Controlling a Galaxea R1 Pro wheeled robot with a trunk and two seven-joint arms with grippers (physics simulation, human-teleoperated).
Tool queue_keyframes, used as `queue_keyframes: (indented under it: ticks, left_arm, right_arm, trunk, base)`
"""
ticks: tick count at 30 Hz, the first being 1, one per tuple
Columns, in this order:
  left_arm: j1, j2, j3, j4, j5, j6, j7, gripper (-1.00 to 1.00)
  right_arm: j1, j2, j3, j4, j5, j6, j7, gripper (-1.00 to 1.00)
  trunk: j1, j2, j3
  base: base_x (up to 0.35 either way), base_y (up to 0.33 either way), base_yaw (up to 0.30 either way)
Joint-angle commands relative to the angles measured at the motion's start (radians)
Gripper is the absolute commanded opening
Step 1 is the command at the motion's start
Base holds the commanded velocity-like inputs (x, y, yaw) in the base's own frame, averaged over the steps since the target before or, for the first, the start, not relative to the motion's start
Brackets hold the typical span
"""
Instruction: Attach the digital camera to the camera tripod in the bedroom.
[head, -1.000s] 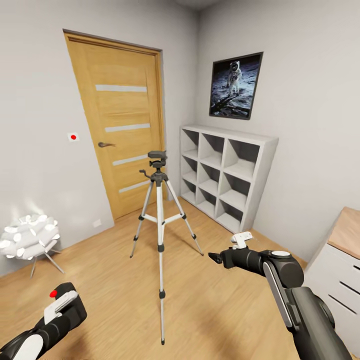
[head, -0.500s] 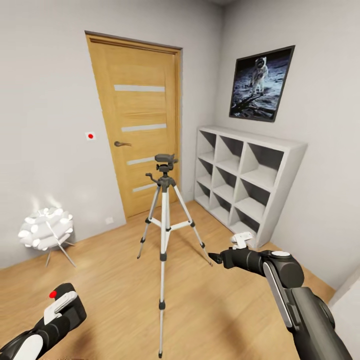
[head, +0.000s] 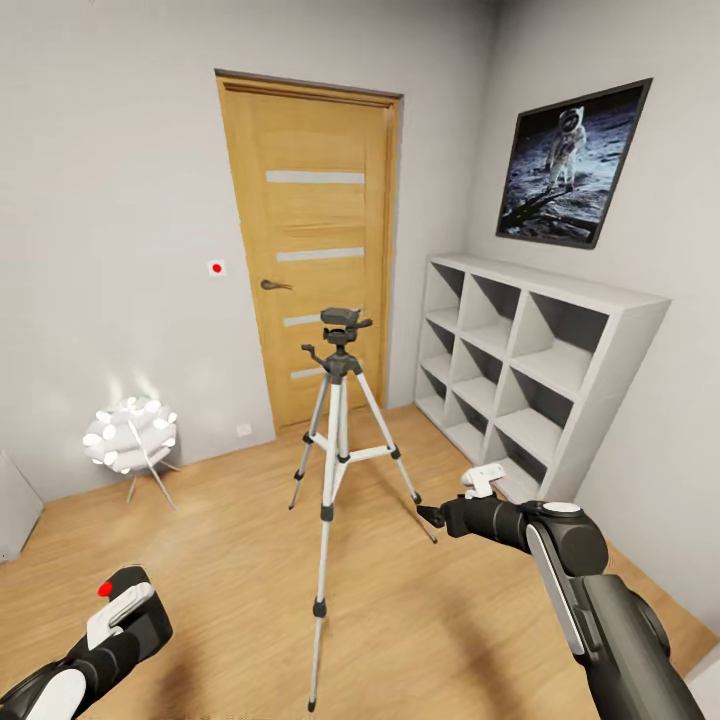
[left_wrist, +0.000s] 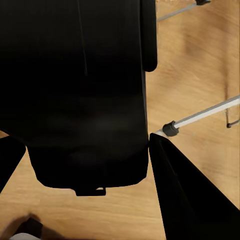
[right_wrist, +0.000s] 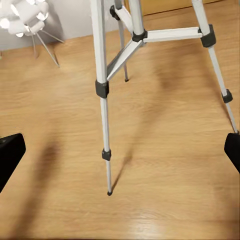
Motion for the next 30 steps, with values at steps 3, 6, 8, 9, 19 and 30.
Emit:
queue_keyframes:
  ticks: [3, 6, 8, 9, 19, 30]
  left_arm:
    - [-0.001, 0.000, 0.000, -0.002, 0.008, 0.005, 0.007, -1.00]
    - [-0.001, 0.000, 0.001, -0.002, 0.008, 0.006, 0.008, -1.00]
    - [-0.001, 0.000, 0.004, -0.002, 0.008, 0.006, 0.008, -1.00]
    - [-0.001, 0.000, 0.006, -0.002, 0.008, 0.006, 0.008, -1.00]
    - [0.000, 0.000, 0.018, -0.002, 0.008, 0.005, 0.007, -1.00]
    - [0.008, 0.000, 0.022, -0.001, 0.009, 0.004, 0.006, -1.00]
  right_arm:
    - [-0.001, -0.001, 0.000, -0.001, 0.003, 0.004, 0.003, 1.00]
    - [-0.001, -0.001, 0.001, -0.001, 0.003, 0.004, 0.003, 1.00]
    - [0.000, -0.001, 0.001, -0.001, 0.003, 0.004, 0.003, 1.00]
    - [0.000, -0.001, 0.001, -0.001, 0.003, 0.004, 0.003, 1.00]
    - [0.000, -0.001, 0.002, -0.001, 0.003, 0.004, 0.003, 1.00]
    - [0.001, -0.001, 0.002, -0.001, 0.003, 0.004, 0.003, 1.00]
  trunk:
    - [0.001, -0.002, -0.002]
    - [0.001, -0.002, -0.002]
    - [0.001, -0.002, -0.002]
    - [0.001, -0.002, -0.002]
    - [0.001, -0.002, -0.002]
    - [0.001, -0.002, -0.002]
  base:
    - [0.004, -0.331, 0.279]
    - [0.002, -0.332, 0.270]
    - [0.001, -0.332, 0.253]
    - [0.001, -0.332, 0.249]
    - [0.026, -0.332, 0.256]
    - [0.102, -0.332, 0.272]
